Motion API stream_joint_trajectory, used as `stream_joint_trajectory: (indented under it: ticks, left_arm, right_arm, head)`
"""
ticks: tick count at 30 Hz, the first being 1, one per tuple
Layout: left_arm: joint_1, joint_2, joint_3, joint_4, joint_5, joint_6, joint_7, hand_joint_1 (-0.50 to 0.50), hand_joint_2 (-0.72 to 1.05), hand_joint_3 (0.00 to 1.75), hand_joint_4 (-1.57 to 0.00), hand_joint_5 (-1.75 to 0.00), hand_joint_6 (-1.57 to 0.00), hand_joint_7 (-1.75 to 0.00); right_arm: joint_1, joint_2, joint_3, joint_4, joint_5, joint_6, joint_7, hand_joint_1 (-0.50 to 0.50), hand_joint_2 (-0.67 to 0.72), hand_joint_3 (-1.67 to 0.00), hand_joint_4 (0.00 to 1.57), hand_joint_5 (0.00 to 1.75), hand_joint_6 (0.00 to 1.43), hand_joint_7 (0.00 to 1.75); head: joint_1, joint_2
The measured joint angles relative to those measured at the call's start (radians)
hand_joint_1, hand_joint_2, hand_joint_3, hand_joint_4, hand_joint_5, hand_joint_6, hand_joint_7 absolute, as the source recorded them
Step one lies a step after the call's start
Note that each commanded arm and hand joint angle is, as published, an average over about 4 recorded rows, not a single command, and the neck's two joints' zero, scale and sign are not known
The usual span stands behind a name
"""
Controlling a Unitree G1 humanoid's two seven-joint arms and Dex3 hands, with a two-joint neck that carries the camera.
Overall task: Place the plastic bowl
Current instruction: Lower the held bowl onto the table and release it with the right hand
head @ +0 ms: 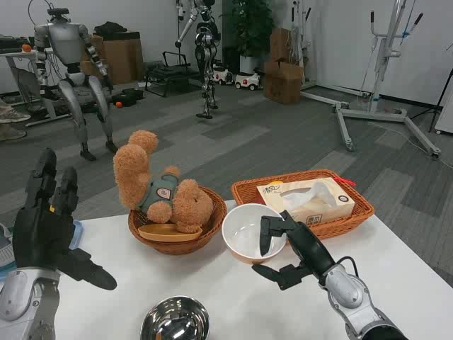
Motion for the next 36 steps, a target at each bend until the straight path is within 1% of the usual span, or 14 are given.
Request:
stream_joint_trajectory:
  ticks: [4,6,7,9,11,19,21,23,25,27,30,32,36]
  left_arm:
    - [0.020,0.000,-0.020,-0.007,-0.011,-0.007,0.000,-0.50,-0.64,0.00,0.00,0.00,0.00,0.00]
    - [0.027,0.000,-0.025,-0.007,-0.014,-0.007,0.000,-0.50,-0.64,0.00,0.00,0.00,0.00,0.00]
    - [0.028,0.000,-0.026,-0.007,-0.014,-0.007,0.000,-0.50,-0.64,0.00,0.00,0.00,0.00,0.00]
    - [0.028,0.000,-0.026,-0.007,-0.015,-0.007,0.000,-0.50,-0.64,0.00,0.00,0.00,0.00,0.00]
    - [0.028,0.000,-0.027,-0.007,-0.015,-0.007,0.000,-0.50,-0.64,0.00,0.00,0.00,0.00,0.00]
    - [0.028,0.000,-0.027,-0.007,-0.015,-0.007,0.000,-0.50,-0.64,0.00,0.00,0.00,0.00,0.00]
    - [0.028,0.000,-0.027,-0.007,-0.015,-0.007,0.000,-0.50,-0.64,0.00,0.00,0.00,0.00,0.00]
    - [0.028,0.000,-0.027,-0.007,-0.015,-0.007,0.000,-0.50,-0.64,0.00,0.00,0.00,0.00,0.00]
    - [0.028,0.000,-0.027,-0.007,-0.015,-0.007,0.000,-0.50,-0.64,0.00,0.00,0.00,0.00,0.00]
    - [0.028,0.000,-0.028,-0.007,-0.015,-0.007,0.000,-0.50,-0.64,0.00,0.00,0.00,0.00,0.00]
    - [0.028,-0.001,-0.028,-0.007,-0.015,-0.007,0.000,-0.50,-0.64,0.00,0.00,0.00,0.00,0.00]
    - [0.028,-0.001,-0.028,-0.007,-0.016,-0.007,0.000,-0.50,-0.64,0.00,0.00,0.00,0.00,0.00]
    - [0.028,-0.001,-0.031,-0.007,-0.018,-0.007,0.000,-0.50,-0.64,0.00,0.00,0.00,0.00,0.00]
  right_arm:
    - [0.066,0.006,-0.002,-0.084,0.026,0.001,-0.007,-0.42,-0.59,-1.51,1.06,1.65,0.69,1.68]
    - [0.078,0.009,-0.002,-0.093,0.029,0.001,-0.007,-0.42,-0.59,-1.51,1.05,1.65,0.69,1.68]
    - [0.079,0.009,-0.002,-0.095,0.031,0.001,-0.008,-0.42,-0.60,-1.51,1.05,1.65,0.69,1.68]
    - [0.080,0.009,-0.002,-0.098,0.033,0.001,-0.008,-0.42,-0.57,-1.51,1.05,1.65,0.69,1.68]
    - [0.080,0.009,-0.002,-0.098,0.034,0.001,-0.008,-0.42,-0.57,-1.51,1.06,1.65,0.69,1.68]
    - [0.080,0.009,-0.002,-0.098,0.034,0.001,-0.008,-0.42,-0.60,-1.51,1.06,1.65,0.71,1.68]
    - [0.080,0.009,-0.002,-0.098,0.034,0.001,-0.008,-0.42,-0.57,-1.51,1.06,1.65,0.71,1.68]
    - [0.080,0.009,-0.002,-0.098,0.034,0.001,-0.008,-0.42,-0.57,-1.51,1.06,1.65,0.70,1.68]
    - [0.080,0.009,-0.002,-0.095,0.034,0.001,-0.008,-0.42,-0.60,-1.51,1.06,1.65,0.69,1.68]
    - [0.080,0.008,-0.002,-0.085,0.033,0.001,-0.008,-0.42,-0.59,-1.51,1.06,1.65,0.69,1.68]
    - [0.083,0.008,-0.002,-0.061,0.032,0.001,-0.008,-0.42,-0.57,-1.51,1.06,1.65,0.71,1.68]
    - [0.087,0.007,-0.002,-0.038,0.022,0.000,-0.008,-0.42,-0.60,-1.51,1.06,1.65,0.71,1.68]
    - [0.090,0.007,-0.002,0.007,0.004,-0.002,-0.008,-0.42,-0.60,-1.51,1.06,1.65,0.71,1.68]
  head:
    - [0.007,-0.001]
    - [0.007,-0.001]
    - [0.007,0.000]
    - [0.007,0.000]
    - [0.007,-0.001]
    - [0.004,-0.010]
    - [-0.001,-0.023]
    - [-0.006,-0.039]
    - [-0.009,-0.048]
    - [-0.013,-0.061]
    - [-0.020,-0.085]
    - [-0.025,-0.101]
    - [-0.035,-0.129]
